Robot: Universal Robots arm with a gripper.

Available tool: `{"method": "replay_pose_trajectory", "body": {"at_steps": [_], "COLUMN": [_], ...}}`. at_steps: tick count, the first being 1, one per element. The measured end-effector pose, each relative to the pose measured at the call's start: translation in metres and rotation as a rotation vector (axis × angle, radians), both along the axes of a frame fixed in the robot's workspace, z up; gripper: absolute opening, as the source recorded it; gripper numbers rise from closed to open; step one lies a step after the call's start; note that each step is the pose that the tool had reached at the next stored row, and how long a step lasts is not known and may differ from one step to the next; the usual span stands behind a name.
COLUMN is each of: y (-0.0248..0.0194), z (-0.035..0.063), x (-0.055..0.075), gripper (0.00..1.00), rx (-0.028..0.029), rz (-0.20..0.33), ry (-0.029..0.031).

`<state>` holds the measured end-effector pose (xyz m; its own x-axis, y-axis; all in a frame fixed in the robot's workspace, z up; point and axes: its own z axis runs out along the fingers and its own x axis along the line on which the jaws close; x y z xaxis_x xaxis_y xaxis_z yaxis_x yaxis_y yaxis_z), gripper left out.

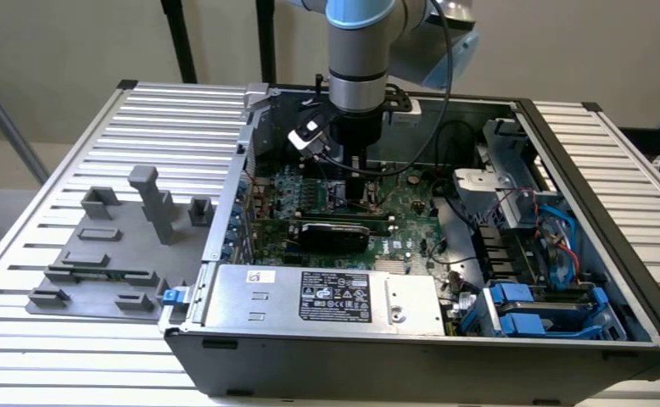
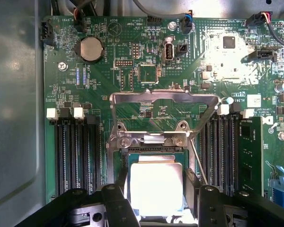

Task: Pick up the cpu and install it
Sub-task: 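Place the cpu into insertion slot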

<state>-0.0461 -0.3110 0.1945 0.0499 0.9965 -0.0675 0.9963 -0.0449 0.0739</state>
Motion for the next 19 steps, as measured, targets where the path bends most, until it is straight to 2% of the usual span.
{"method": "replay_pose_trajectory", "body": {"at_steps": [12,13,15,16,19], "y": [0.0,0.0004,0.0002,0.0,0.0], "z": [-0.0005,-0.0011,-0.0009,-0.0005,-0.0005], "x": [0.0,0.0003,0.0002,0.0,0.0], "gripper": [0.55,0.55,0.56,0.62,0.62], "rx": [0.0003,0.0022,0.0014,0.0003,0.0003], "rz": [0.0,0.0,0.0,0.0,0.0], "ry": [-0.0002,-0.0018,-0.001,-0.0002,-0.0003]}}
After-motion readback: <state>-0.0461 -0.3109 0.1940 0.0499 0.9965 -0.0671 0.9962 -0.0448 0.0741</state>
